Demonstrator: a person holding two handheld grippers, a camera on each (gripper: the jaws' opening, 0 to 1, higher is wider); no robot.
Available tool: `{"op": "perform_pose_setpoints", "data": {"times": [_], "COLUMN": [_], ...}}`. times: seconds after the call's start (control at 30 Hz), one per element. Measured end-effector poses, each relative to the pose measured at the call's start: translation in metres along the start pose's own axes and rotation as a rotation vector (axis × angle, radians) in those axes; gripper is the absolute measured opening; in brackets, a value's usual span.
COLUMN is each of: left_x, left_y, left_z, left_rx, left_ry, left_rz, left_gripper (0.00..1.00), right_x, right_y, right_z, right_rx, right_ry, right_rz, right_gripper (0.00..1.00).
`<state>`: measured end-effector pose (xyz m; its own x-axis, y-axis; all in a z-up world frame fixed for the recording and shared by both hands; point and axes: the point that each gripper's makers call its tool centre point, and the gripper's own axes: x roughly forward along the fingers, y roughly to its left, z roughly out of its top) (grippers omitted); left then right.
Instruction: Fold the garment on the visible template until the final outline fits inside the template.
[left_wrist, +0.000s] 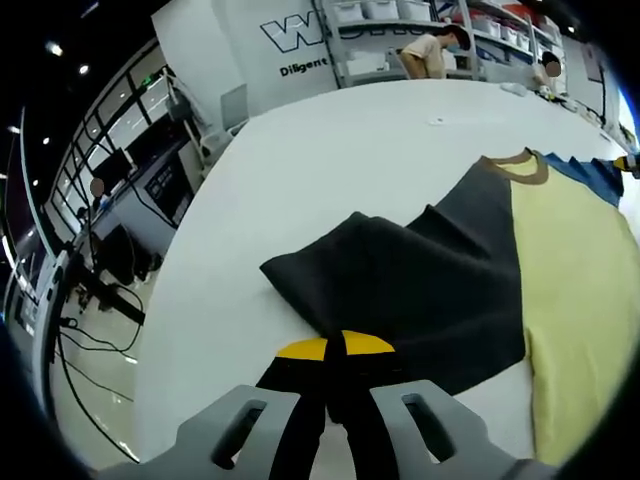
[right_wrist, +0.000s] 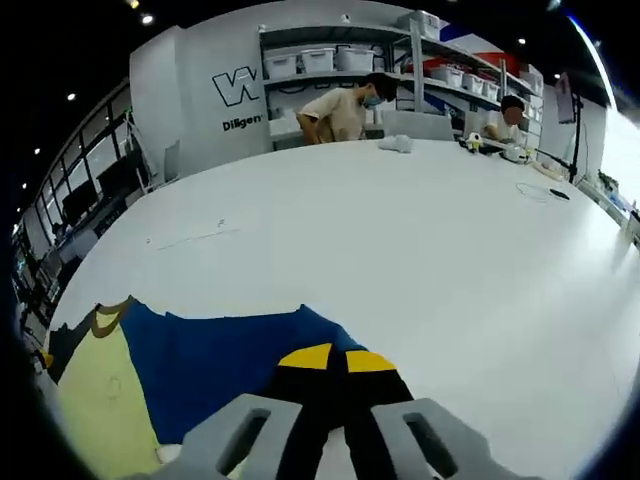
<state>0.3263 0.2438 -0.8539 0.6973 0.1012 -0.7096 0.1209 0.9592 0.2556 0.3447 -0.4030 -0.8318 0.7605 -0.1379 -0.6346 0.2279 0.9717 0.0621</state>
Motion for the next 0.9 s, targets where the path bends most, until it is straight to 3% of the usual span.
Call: {"op": "perform_pose_setpoints", "data": {"times": [0.23,0.37,0.43,0.7,0.9], "left_x": [0.001,0.001,0.001,0.0,0.0], "left_y": [0.001,0.001,0.001,0.001,0.001], "left_z": [0.0,0.0,0.0,0.0,0.0], "left_rx": [-0.005,-0.006,-0.004,0.002,0.008], "left_ry": [0.001,0.001,0.0,-0.002,-0.003], "left_rz": [-0.004,-0.006,-0.005,-0.004,-0.004], "left_gripper": [0.08,0.08,0.08,0.08,0.08], "right_x": [0.008,-0.004,-0.008,-0.025,-0.022], "right_y": [-0.012,-0.003,0.001,0.015,0.014], "right_z": [-0.009,-0.01,-0.011,-0.031,-0.048], "right_rx": [0.03,0.008,0.006,-0.018,0.019], "right_ry": [0.022,-0.007,-0.014,0.0,0.036], "right_rz": [-0.013,0.012,0.023,0.013,-0.013], "right_gripper": [0.02,0.23,0.29,0.31,0.18]}}
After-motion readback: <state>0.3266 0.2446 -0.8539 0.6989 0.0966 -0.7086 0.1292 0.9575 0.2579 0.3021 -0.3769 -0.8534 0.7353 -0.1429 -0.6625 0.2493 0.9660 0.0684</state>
